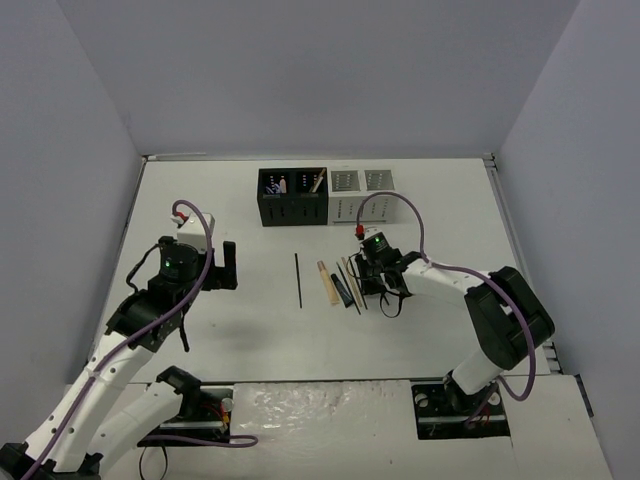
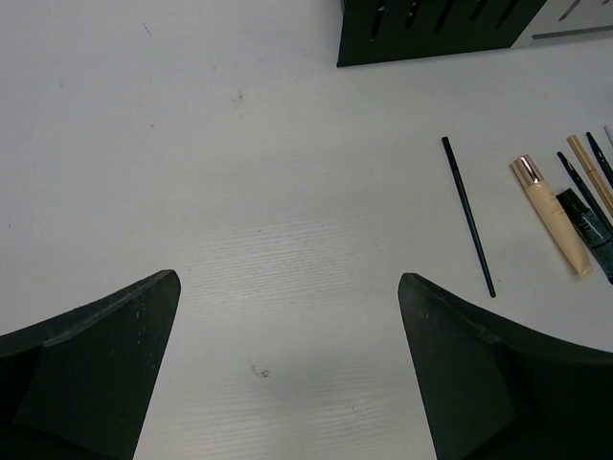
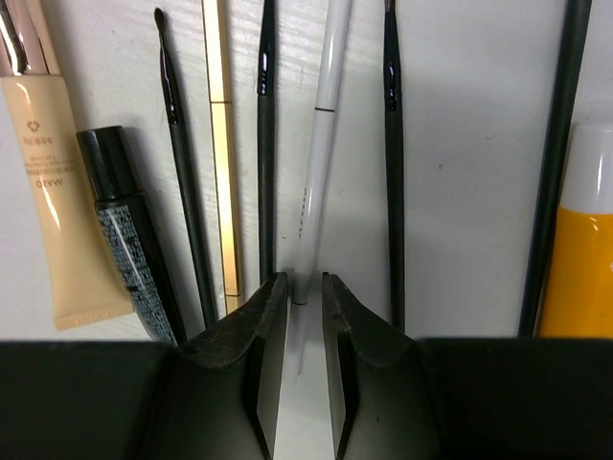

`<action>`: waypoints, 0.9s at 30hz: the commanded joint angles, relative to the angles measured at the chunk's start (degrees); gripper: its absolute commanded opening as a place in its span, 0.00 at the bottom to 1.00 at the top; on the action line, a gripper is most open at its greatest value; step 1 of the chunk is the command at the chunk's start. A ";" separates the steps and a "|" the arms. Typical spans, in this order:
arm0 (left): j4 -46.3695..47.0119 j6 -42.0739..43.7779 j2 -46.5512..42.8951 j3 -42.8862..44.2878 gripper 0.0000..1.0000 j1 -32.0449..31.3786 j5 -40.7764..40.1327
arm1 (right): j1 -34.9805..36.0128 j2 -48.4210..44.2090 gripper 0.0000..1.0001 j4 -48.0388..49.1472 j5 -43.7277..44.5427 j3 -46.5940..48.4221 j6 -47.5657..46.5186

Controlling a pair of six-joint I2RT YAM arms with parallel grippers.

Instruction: Organize the makeup

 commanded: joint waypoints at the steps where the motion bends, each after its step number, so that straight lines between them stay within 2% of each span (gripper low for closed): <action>1: 2.14 -0.72 0.16 1.63 0.97 0.37 0.93 | 1.16 1.79 0.18 0.76 3.70 1.54 2.33; 4: 2.64 -1.05 0.67 1.79 0.97 0.38 1.87 | 1.43 2.50 0.14 0.44 5.15 1.63 2.78; 9: 4.15 -4.38 3.65 3.95 0.97 0.70 6.40 | 1.57 0.72 0.01 -0.67 6.73 2.76 2.08; 15: 8.46 -12.14 6.41 5.76 0.97 0.55 15.08 | 2.57 -7.58 0.00 -0.74 5.04 4.52 0.58; 17: 11.95 -15.89 7.99 5.67 0.97 0.21 17.37 | 3.79 -13.08 0.00 -0.30 4.79 5.40 -0.88; 21: 18.63 -21.93 12.41 7.46 0.97 -1.21 21.68 | 5.61 -19.38 0.00 4.72 1.55 5.04 -2.53; 27: 22.49 -25.31 19.80 15.65 0.97 -8.05 17.73 | 6.62 -24.57 0.00 14.06 -5.44 2.01 -3.19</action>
